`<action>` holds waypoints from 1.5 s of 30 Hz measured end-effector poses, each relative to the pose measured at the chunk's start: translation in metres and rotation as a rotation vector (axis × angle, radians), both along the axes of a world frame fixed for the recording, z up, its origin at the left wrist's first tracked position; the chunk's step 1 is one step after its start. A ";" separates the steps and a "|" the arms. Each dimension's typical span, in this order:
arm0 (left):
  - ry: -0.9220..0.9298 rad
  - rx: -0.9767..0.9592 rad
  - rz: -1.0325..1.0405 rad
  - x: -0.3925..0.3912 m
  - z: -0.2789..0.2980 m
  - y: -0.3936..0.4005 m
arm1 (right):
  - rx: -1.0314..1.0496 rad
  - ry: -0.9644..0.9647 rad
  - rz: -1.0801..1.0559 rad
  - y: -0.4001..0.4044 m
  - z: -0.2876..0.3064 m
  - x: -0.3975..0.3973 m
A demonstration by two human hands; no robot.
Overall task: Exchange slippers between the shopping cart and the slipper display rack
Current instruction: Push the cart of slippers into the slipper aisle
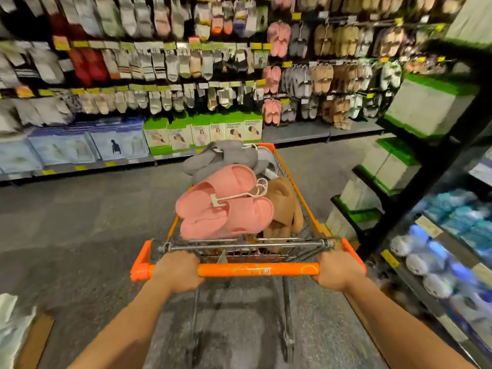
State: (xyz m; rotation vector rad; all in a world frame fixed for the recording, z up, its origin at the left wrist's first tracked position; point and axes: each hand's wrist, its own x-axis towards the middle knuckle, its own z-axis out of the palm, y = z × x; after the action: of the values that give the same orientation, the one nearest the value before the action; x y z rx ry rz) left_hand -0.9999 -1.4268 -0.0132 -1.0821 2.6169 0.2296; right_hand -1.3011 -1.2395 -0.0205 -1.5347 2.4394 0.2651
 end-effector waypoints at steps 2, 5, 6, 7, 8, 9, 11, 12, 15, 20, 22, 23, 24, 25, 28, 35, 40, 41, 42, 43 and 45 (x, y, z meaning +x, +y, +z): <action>-0.021 0.032 -0.001 -0.025 0.009 -0.032 | 0.012 -0.012 -0.032 -0.032 0.004 -0.021; -0.042 0.008 -0.049 -0.058 0.009 -0.079 | 0.036 -0.039 -0.038 -0.071 0.004 -0.047; -0.041 -0.006 -0.071 -0.069 0.006 -0.095 | 0.039 -0.041 -0.026 -0.084 0.003 -0.056; -0.037 -0.015 -0.091 -0.080 0.004 -0.112 | 0.035 -0.039 -0.011 -0.096 0.004 -0.066; -0.034 -0.012 -0.103 -0.090 0.004 -0.128 | 0.031 -0.031 0.001 -0.109 0.007 -0.076; -0.039 -0.006 -0.107 -0.101 0.005 -0.142 | 0.028 -0.018 0.006 -0.121 0.009 -0.085; -0.039 0.019 -0.100 -0.127 0.007 -0.171 | 0.025 0.000 0.005 -0.147 0.011 -0.106; -0.038 0.014 -0.102 -0.140 0.007 -0.187 | 0.022 0.013 0.010 -0.161 0.012 -0.117; -0.020 -0.001 -0.118 -0.183 0.007 -0.242 | 0.000 0.029 -0.008 -0.208 0.009 -0.155; -0.056 -0.019 -0.210 -0.262 0.013 -0.334 | -0.038 -0.014 -0.112 -0.285 0.004 -0.219; -0.042 -0.046 -0.261 -0.293 0.012 -0.372 | -0.045 -0.042 -0.154 -0.314 0.006 -0.241; -0.033 -0.056 -0.283 -0.307 0.012 -0.390 | -0.036 -0.048 -0.172 -0.327 0.009 -0.250; -0.027 -0.065 -0.305 -0.321 0.011 -0.406 | -0.023 -0.051 -0.189 -0.339 0.011 -0.260; -0.026 -0.070 -0.325 -0.336 0.012 -0.422 | -0.015 -0.048 -0.208 -0.351 0.014 -0.270; -0.045 -0.064 -0.375 -0.380 0.010 -0.464 | -0.008 -0.046 -0.254 -0.381 0.013 -0.302; -0.118 0.001 -0.428 -0.490 0.005 -0.546 | -0.010 -0.055 -0.315 -0.436 0.010 -0.384; -0.095 -0.033 -0.483 -0.577 0.008 -0.586 | -0.012 -0.026 -0.369 -0.470 0.015 -0.451; -0.094 -0.037 -0.496 -0.596 0.009 -0.594 | -0.006 -0.020 -0.378 -0.477 0.015 -0.467; -0.086 -0.036 -0.508 -0.616 0.010 -0.603 | -0.005 -0.015 -0.391 -0.484 0.015 -0.483; -0.080 -0.033 -0.517 -0.636 0.011 -0.611 | -0.002 -0.014 -0.404 -0.491 0.015 -0.500; -0.092 -0.016 -0.527 -0.672 0.011 -0.627 | 0.020 -0.003 -0.427 -0.503 0.016 -0.530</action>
State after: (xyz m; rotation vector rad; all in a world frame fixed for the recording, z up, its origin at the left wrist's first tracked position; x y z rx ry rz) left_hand -1.6723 -2.0541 -0.0018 -0.3646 2.7064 0.0387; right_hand -1.8313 -1.7428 -0.0043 -0.9665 2.6707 0.2022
